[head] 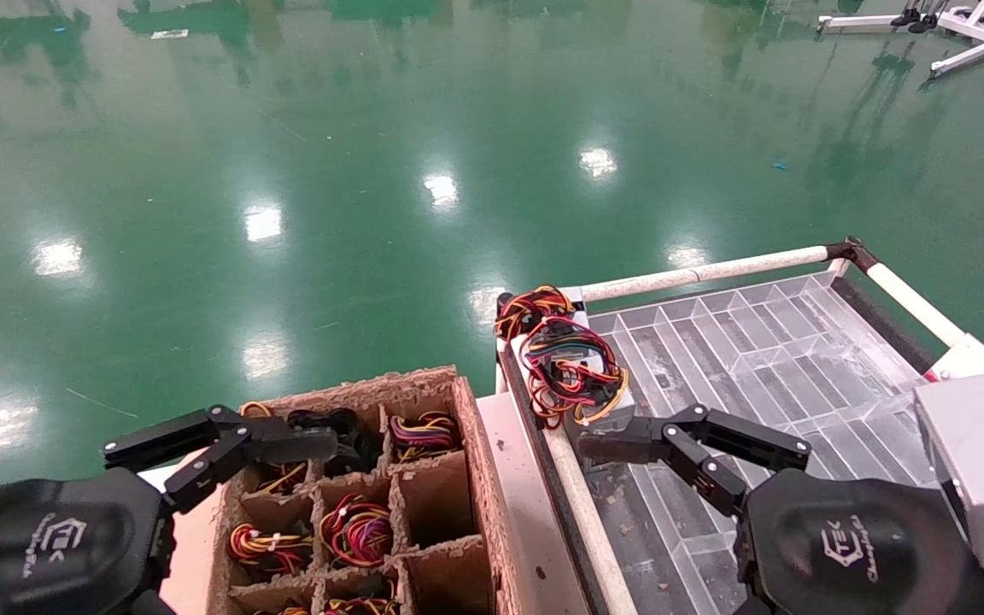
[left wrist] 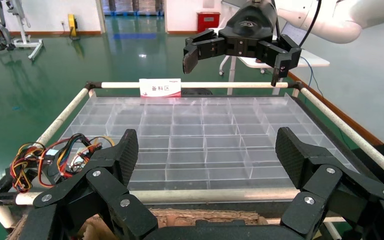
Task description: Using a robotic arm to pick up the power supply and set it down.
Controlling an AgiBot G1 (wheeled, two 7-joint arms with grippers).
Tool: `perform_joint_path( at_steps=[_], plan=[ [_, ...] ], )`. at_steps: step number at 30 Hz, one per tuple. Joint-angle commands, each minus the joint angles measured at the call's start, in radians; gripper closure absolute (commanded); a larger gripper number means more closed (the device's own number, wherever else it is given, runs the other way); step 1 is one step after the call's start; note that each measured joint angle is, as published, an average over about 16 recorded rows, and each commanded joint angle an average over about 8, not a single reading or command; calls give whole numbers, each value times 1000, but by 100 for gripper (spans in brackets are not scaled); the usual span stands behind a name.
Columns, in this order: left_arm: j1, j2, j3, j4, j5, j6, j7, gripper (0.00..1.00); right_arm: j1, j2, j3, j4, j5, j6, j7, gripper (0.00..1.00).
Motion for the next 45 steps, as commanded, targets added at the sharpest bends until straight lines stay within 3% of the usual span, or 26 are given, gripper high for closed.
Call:
perform_joint_path(
  at_steps=[1,5,7,9,13,15,17,31,37,45],
  plan=[
    [0,0,0,0,0,0,0,0,0,0,0,0,0,0,0,0],
    [0,0,0,0,0,0,0,1,0,0,0,0,0,0,0,0],
    [0,0,0,0,0,0,0,6,0,0,0,0,0,0,0,0],
    [0,0,0,0,0,0,0,22,0,0,0,0,0,0,0,0],
    [0,0,0,0,0,0,0,71,0,0,0,0,0,0,0,0],
    [0,0,0,0,0,0,0,91,0,0,0,0,0,0,0,0],
    [0,0,0,0,0,0,0,100,0,0,0,0,0,0,0,0],
    [0,0,0,0,0,0,0,100,3,-2,-2,-10,-23,17,-12,0],
    [0,0,0,0,0,0,0,100,52,-41,-28,-41,-130,64,-70,0],
    [0,0,0,0,0,0,0,100,203,-170,-116,-129,-313,83,-134,0]
  ],
)
